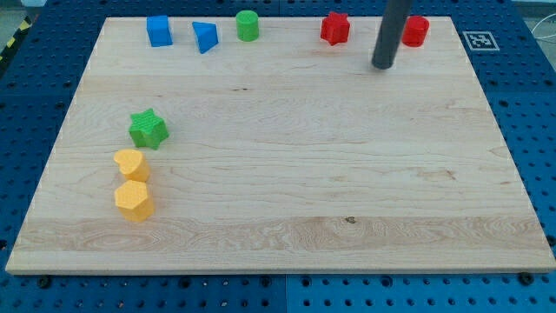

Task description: Slide the blue triangle up a bit

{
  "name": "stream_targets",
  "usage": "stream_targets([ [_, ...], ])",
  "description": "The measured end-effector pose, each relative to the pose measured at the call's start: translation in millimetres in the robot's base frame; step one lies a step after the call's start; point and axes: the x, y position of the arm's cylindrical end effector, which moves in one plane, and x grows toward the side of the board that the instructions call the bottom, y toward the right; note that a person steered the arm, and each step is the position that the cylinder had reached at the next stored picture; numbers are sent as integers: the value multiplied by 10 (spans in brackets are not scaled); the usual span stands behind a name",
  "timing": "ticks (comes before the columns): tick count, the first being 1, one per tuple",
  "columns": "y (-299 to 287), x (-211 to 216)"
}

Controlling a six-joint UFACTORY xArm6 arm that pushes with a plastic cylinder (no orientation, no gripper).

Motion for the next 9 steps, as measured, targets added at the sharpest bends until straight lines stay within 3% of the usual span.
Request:
stream_targets([
  [2, -812, 416],
  [3, -1232, 407],
  [6, -2075, -48],
  [9, -2649, -241],
])
